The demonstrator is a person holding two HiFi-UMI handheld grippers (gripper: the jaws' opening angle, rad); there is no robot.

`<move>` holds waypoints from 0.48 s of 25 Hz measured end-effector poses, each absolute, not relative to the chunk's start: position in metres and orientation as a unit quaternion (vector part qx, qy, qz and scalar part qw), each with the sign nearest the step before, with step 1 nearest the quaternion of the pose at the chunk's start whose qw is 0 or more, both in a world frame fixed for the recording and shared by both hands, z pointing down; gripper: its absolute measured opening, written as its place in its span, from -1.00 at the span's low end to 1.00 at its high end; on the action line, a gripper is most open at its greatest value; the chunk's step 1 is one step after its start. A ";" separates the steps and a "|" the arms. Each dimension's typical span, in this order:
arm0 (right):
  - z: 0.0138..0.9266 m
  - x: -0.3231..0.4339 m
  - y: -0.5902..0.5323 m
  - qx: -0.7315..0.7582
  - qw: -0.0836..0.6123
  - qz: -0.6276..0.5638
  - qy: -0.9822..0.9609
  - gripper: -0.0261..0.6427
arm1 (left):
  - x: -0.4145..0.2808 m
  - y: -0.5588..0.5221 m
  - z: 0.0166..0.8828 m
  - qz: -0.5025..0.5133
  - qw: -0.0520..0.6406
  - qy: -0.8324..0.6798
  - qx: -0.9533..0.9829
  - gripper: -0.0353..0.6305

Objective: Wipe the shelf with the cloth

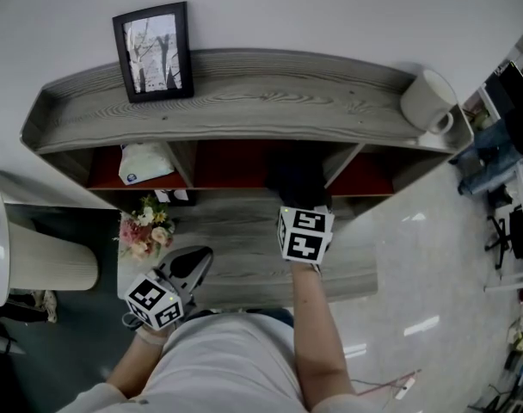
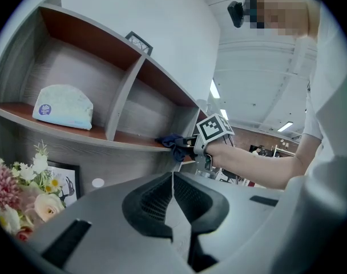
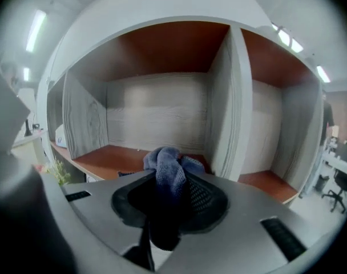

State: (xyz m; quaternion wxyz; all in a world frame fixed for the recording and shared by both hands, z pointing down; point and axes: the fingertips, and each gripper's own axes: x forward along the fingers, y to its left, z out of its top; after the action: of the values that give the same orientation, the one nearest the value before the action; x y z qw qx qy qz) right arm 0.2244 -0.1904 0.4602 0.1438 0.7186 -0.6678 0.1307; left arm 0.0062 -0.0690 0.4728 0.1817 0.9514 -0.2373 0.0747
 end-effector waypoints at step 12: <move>0.447 0.241 -0.182 0.670 -0.177 0.305 -0.653 -0.68 | 0.007 -0.067 0.473 0.078 0.177 -0.234 0.953 -0.84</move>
State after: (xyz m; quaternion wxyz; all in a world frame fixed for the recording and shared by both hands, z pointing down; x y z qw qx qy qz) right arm 0.2414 -0.1823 0.4466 -0.1767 0.6699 -0.6534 0.3050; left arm 0.0069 -0.0666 0.4726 0.1768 0.9528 -0.2340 0.0781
